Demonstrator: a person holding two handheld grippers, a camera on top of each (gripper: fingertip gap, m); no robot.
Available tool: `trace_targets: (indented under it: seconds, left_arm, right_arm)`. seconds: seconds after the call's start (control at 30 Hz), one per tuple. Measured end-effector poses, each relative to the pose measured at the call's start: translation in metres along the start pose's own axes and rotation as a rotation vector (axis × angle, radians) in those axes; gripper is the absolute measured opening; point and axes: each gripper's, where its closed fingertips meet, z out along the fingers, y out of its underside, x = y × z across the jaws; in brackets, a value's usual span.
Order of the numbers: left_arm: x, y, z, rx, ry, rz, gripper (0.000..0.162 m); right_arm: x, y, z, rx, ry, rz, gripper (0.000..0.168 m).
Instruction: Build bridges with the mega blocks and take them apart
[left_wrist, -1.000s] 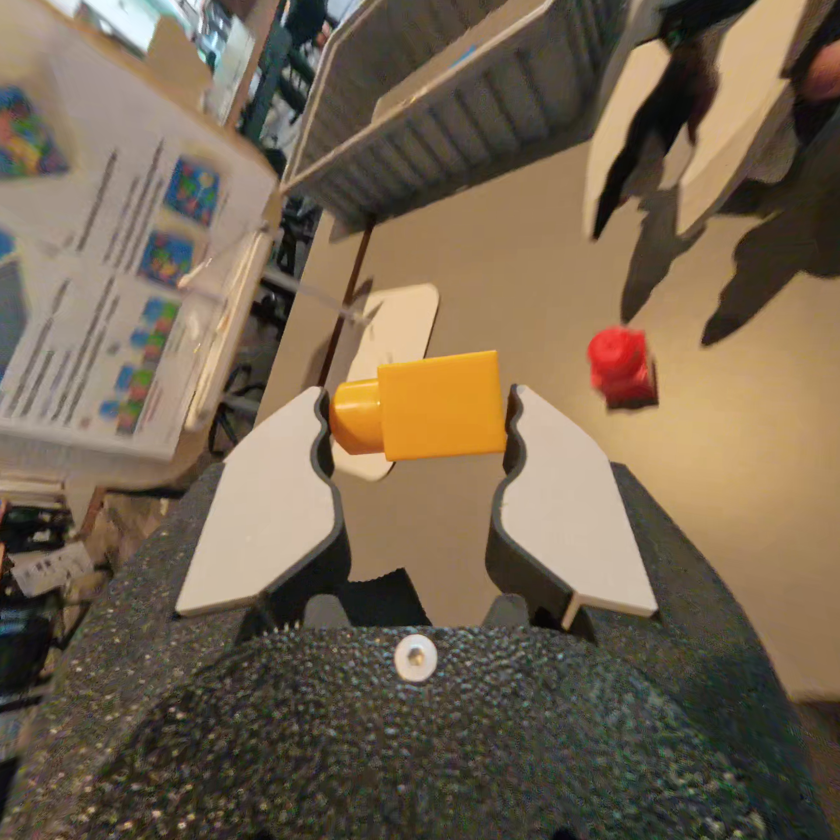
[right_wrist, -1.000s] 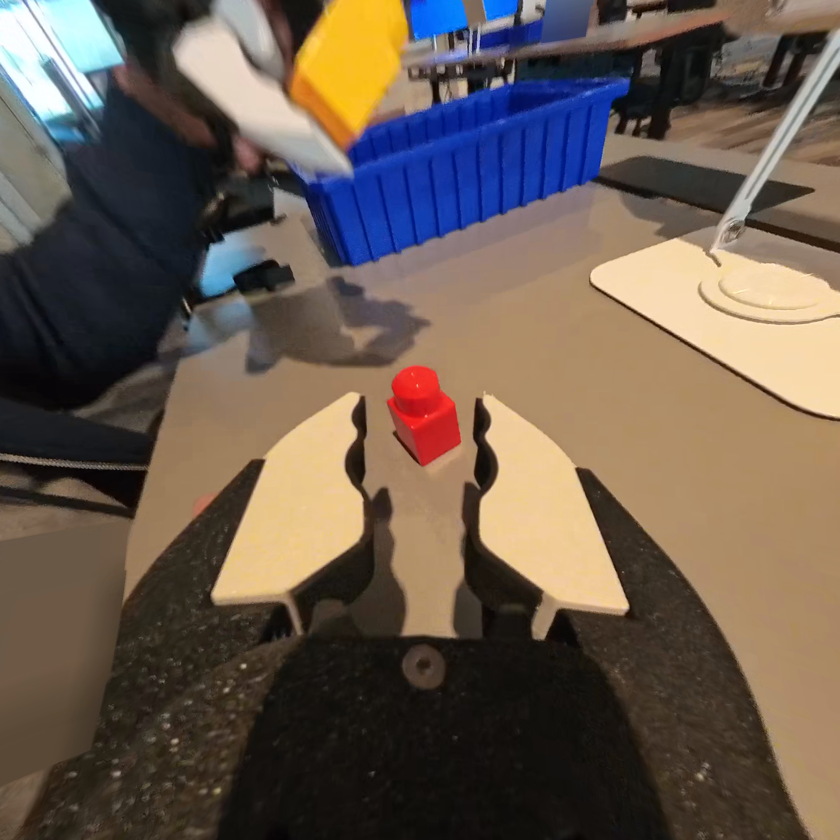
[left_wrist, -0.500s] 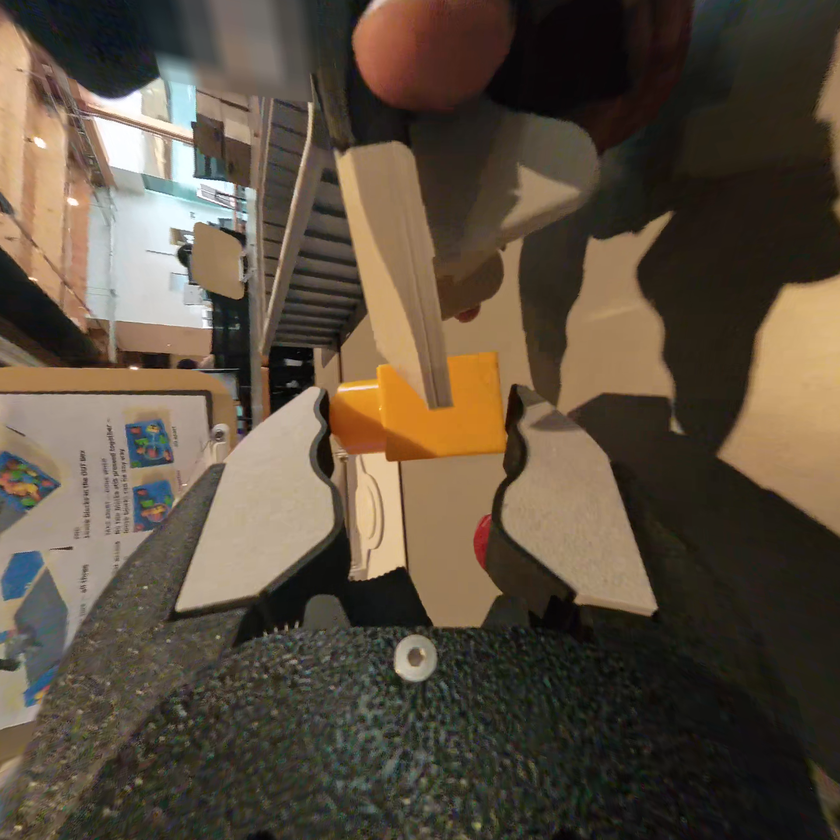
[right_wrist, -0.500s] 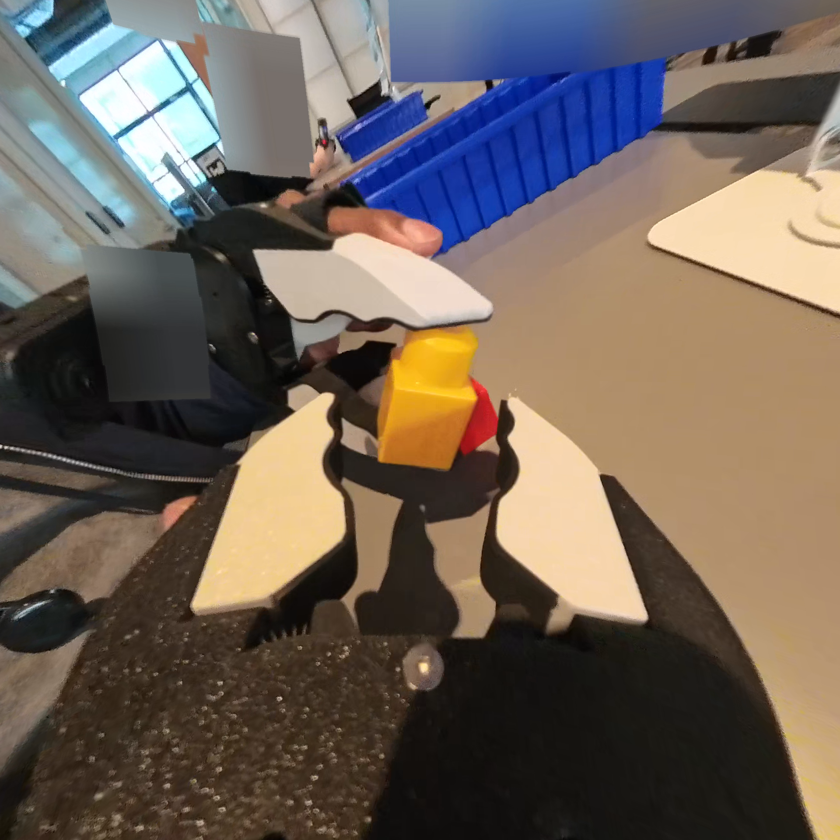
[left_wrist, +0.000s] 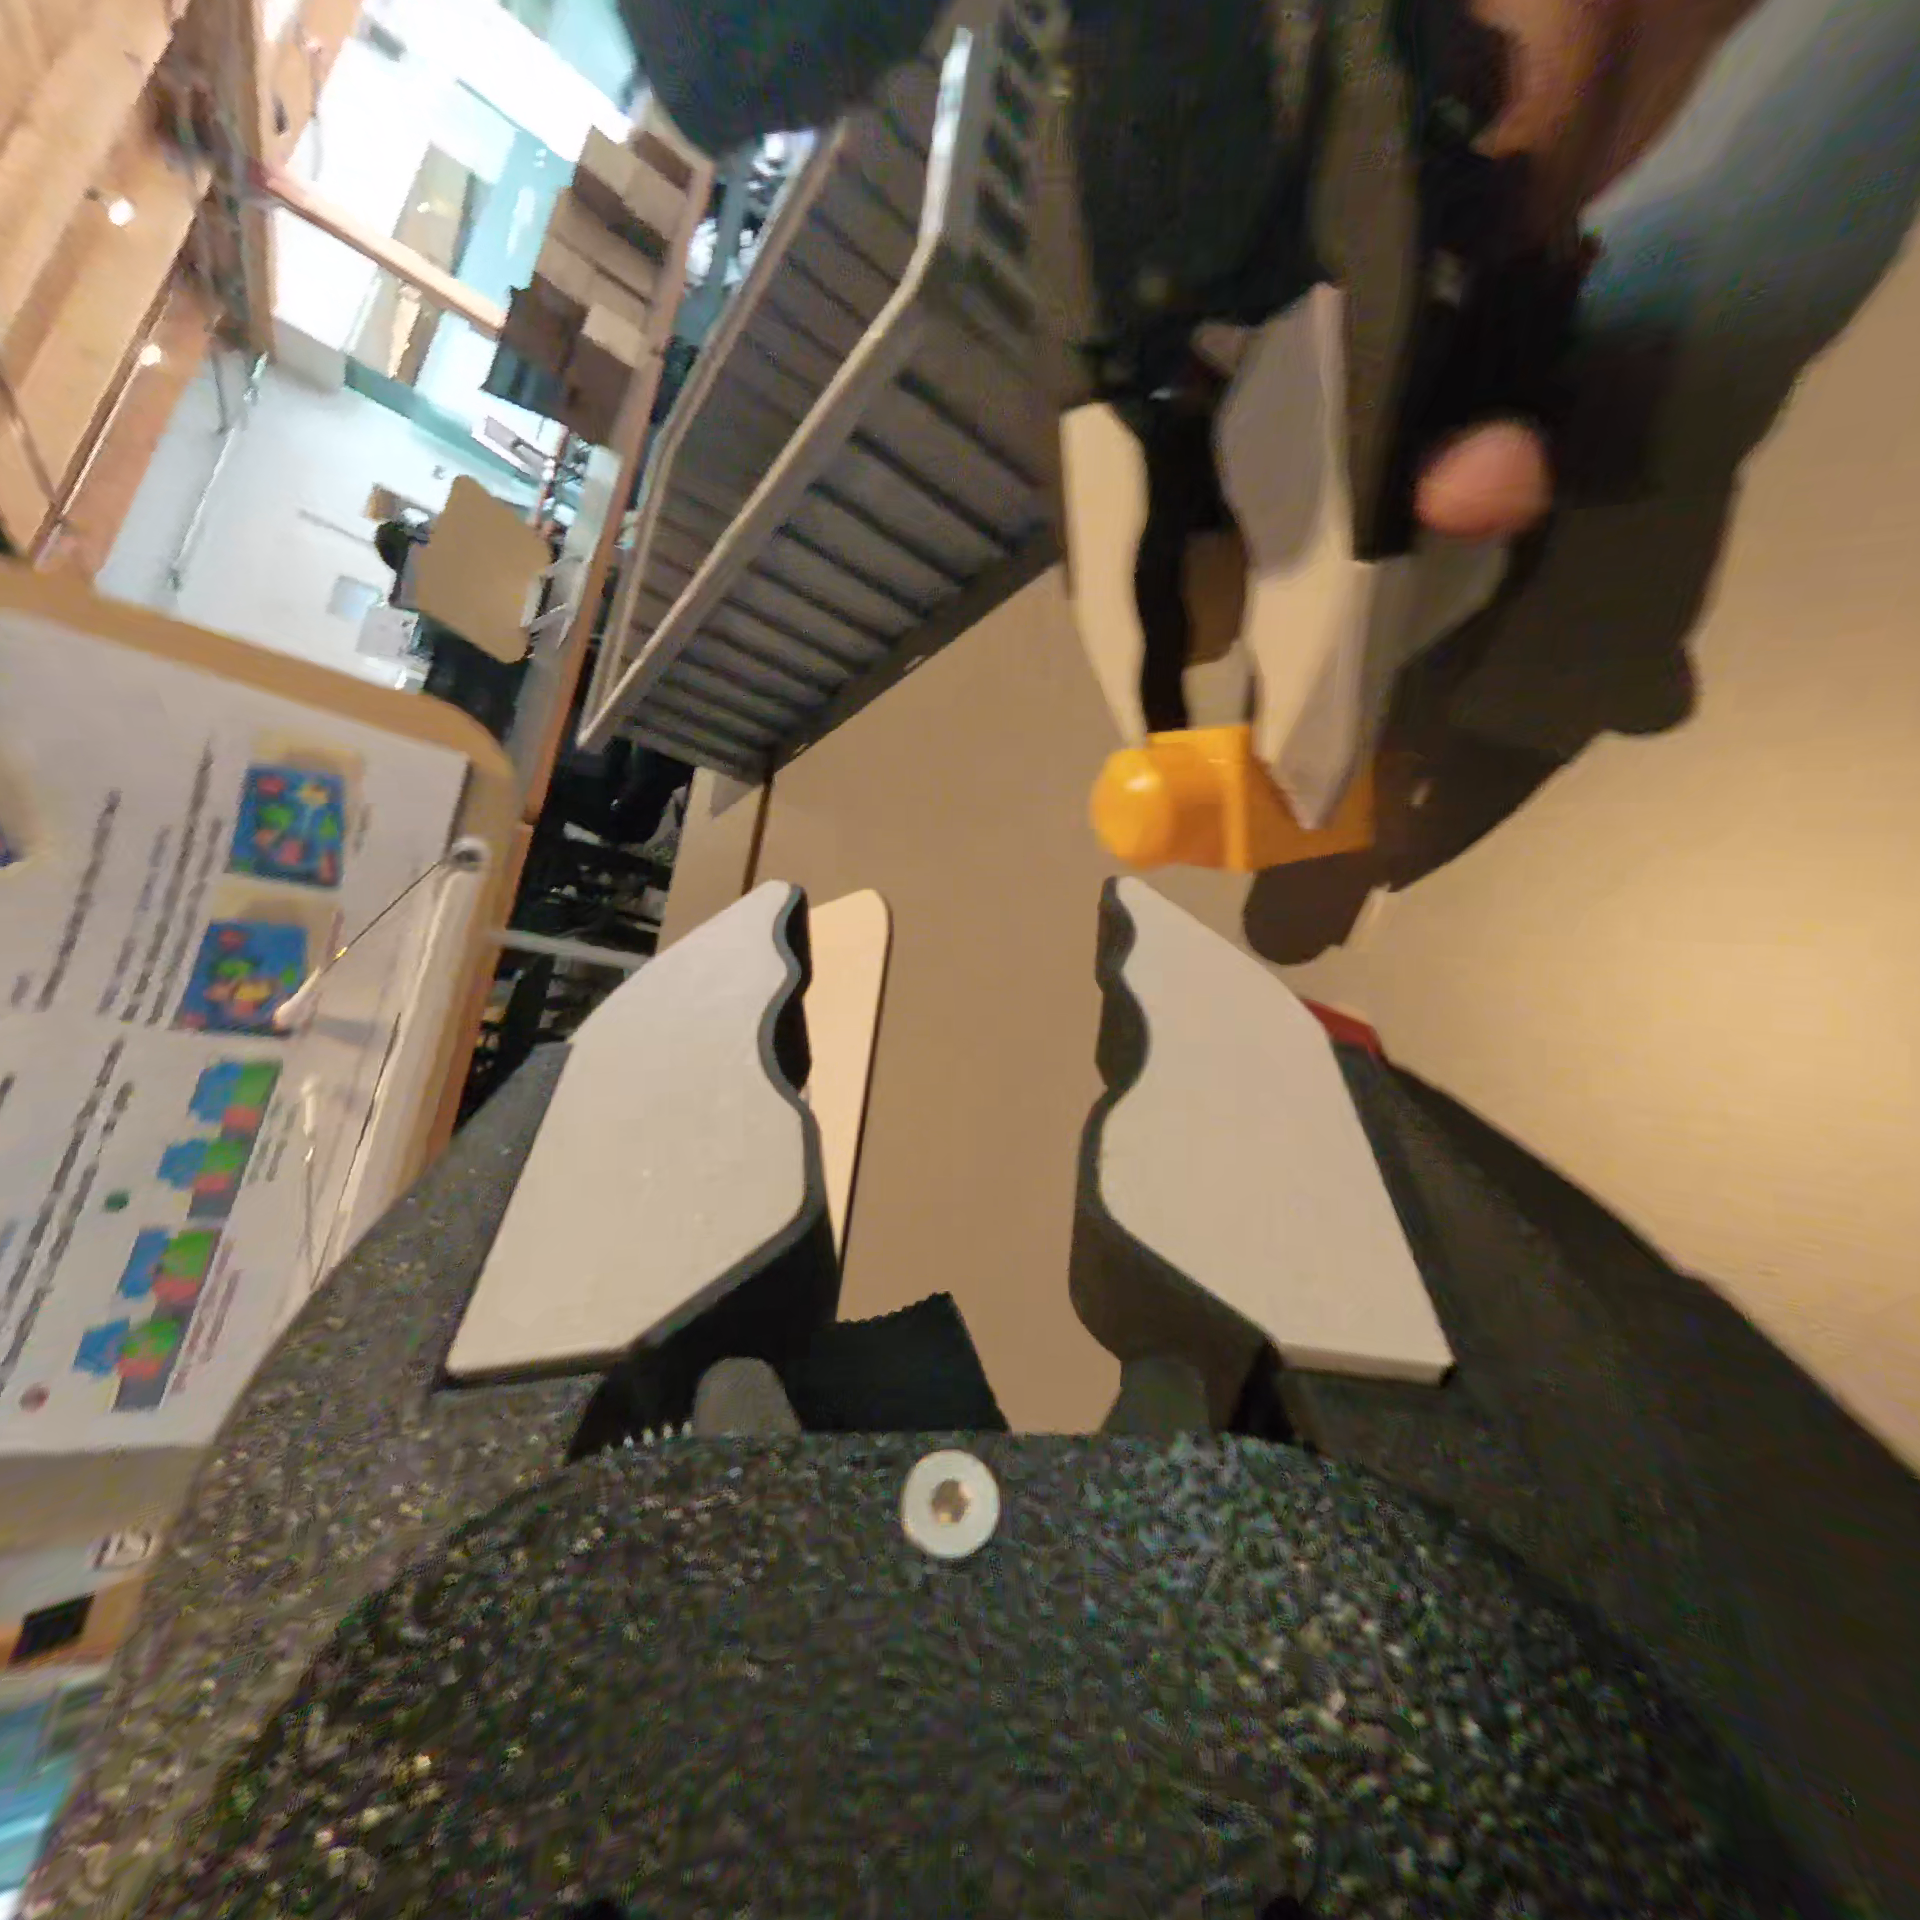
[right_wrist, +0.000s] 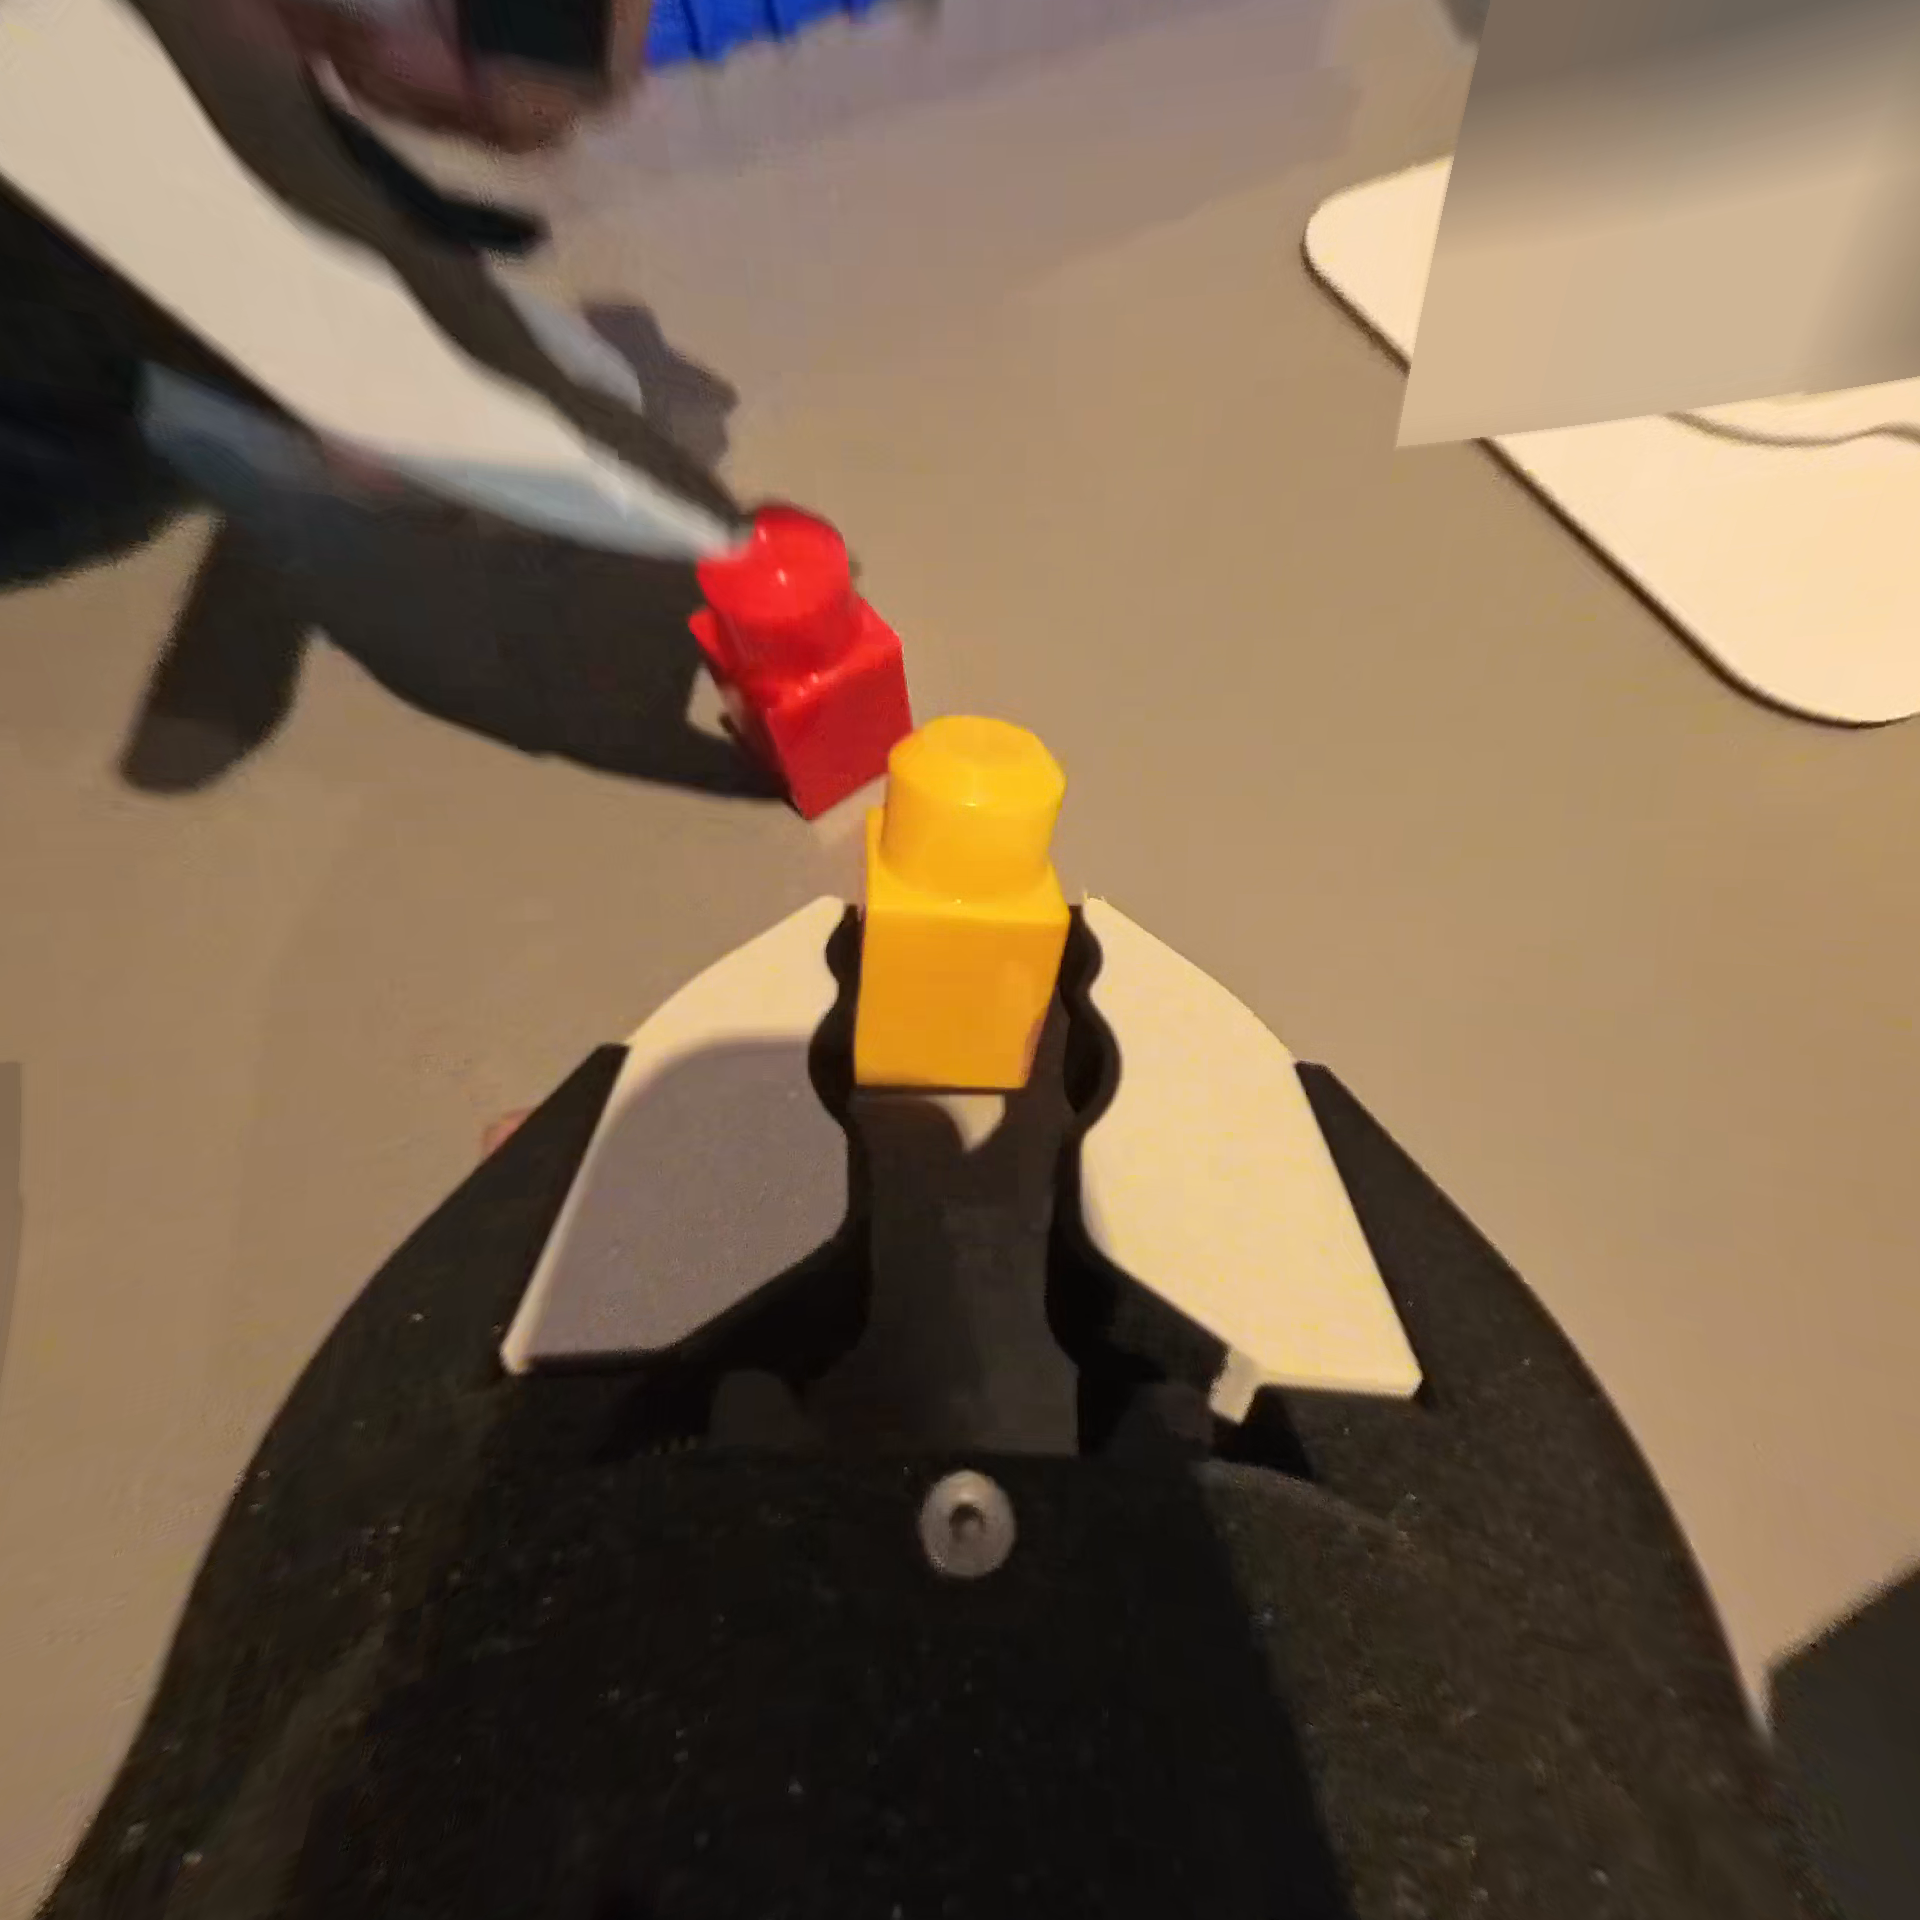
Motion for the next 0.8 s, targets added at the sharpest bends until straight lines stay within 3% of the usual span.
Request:
trace_targets:
  seconds: [0.23, 0.47, 0.57, 0.7, 0.8]
  left_arm:
    - [-0.014, 0.014, -0.004, -0.013, -0.056, -0.052, 0.050]
    - [-0.021, 0.009, -0.010, 0.049, -0.042, -0.174, 0.051]
    - [-0.026, 0.008, -0.015, 0.082, -0.014, -0.287, 0.059]
    - [-0.064, 0.011, -0.048, 0.175, -0.082, -0.539, 0.062]
    - [-0.117, 0.037, -0.100, 0.199, -0.210, -0.755, 0.060]
  right_arm:
    - [0.009, 0.022, 0.002, -0.143, 0.091, -0.040, 0.036]
    - [0.005, 0.022, 0.002, -0.141, 0.068, -0.058, 0.037]
    - [0.003, 0.022, 0.001, -0.136, 0.055, -0.059, 0.052]
    - [0.000, 0.018, -0.002, -0.092, 0.025, -0.046, 0.068]
    - [0.000, 0.013, -0.007, -0.046, -0.004, -0.012, 0.070]
